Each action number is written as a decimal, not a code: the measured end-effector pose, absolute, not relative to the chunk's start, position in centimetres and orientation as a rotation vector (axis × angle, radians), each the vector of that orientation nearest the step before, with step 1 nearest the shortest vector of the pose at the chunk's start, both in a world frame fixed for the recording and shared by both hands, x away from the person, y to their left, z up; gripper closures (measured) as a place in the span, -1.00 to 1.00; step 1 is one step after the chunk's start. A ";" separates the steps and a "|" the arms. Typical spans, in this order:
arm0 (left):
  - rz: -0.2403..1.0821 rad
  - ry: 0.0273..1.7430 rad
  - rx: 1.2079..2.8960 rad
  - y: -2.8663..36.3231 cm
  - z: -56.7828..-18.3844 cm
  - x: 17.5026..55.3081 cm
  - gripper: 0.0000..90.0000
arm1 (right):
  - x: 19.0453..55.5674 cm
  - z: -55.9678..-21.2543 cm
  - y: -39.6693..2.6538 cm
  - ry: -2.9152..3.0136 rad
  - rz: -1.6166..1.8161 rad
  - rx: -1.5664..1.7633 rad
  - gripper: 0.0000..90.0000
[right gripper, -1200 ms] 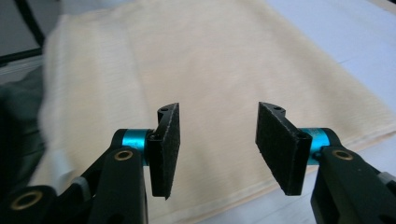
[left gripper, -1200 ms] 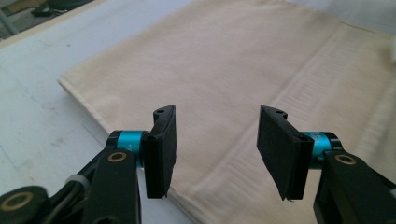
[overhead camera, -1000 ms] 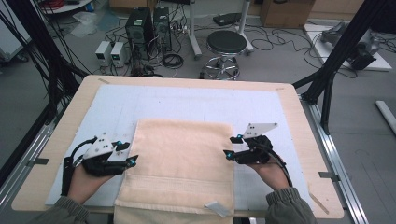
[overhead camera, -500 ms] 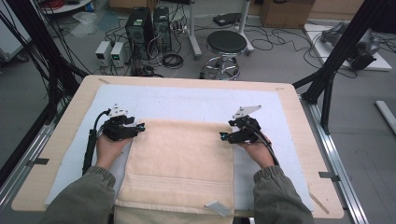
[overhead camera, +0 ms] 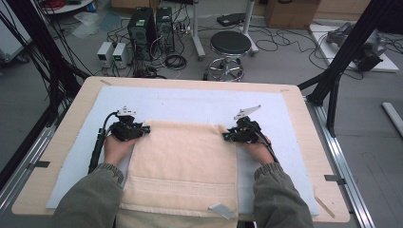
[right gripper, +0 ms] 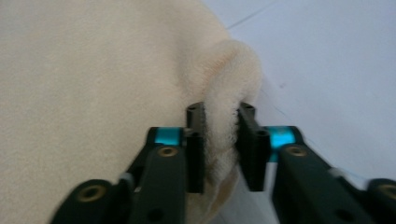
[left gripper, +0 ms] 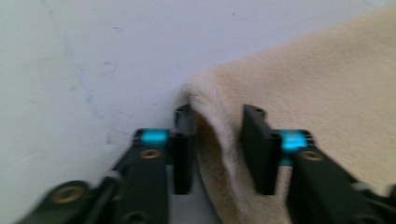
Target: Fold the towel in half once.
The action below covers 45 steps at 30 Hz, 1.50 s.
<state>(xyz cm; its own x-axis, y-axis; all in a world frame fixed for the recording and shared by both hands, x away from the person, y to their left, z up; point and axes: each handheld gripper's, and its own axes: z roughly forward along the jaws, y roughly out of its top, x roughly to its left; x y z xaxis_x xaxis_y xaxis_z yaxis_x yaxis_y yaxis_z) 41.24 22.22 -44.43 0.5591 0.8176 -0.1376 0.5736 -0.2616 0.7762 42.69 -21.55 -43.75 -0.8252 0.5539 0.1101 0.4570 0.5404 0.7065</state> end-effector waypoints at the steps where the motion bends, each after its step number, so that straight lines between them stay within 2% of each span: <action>1: 0.388 1.118 1.973 22.1 -44.3 41.3 0.80 | 42.9 -43.7 -21.4 2.654 1.151 0.880 0.78; 6: 0.507 1.131 1.972 21.8 -42.2 42.1 0.87 | 44.1 -41.4 -21.1 2.572 1.124 0.895 0.82; 16: 0.702 1.052 1.860 21.8 -31.3 45.5 0.86 | 48.2 -30.4 -20.3 2.381 1.130 0.810 0.81; 17: 0.699 1.050 1.867 21.7 -31.0 45.7 0.82 | 48.5 -30.0 -20.3 2.363 1.138 0.823 0.75; 18: 0.701 1.061 1.876 21.6 -31.0 45.9 0.72 | 48.9 -29.8 -20.4 2.358 1.138 0.839 0.61; 20: 0.672 1.093 1.905 21.7 -31.7 46.2 0.39 | 49.3 -30.5 -20.5 2.351 1.143 0.892 0.28; 22: 0.652 1.105 1.923 22.2 -32.8 45.9 0.33 | 49.4 -31.7 -20.5 2.403 1.123 0.927 0.10; 26: 0.623 1.117 1.921 23.4 -35.0 44.6 0.24 | 48.0 -33.6 -21.2 2.415 1.121 0.948 -0.05; 28: 0.610 1.104 1.917 23.7 -35.8 43.9 0.22 | 47.3 -34.3 -21.6 2.451 1.096 0.992 -0.28; 45: 0.560 0.917 1.967 24.3 -39.0 35.6 -0.02 | 38.4 -37.8 -21.5 2.502 1.076 0.815 -0.25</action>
<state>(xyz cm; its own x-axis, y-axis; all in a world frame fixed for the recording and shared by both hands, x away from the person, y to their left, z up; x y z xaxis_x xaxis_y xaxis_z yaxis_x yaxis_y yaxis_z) 35.56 24.32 -39.02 0.6275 0.7778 0.0351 0.3860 -0.3499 0.8536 38.44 -21.52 -37.82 -0.7948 0.6050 -0.0472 0.3820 0.5592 0.7357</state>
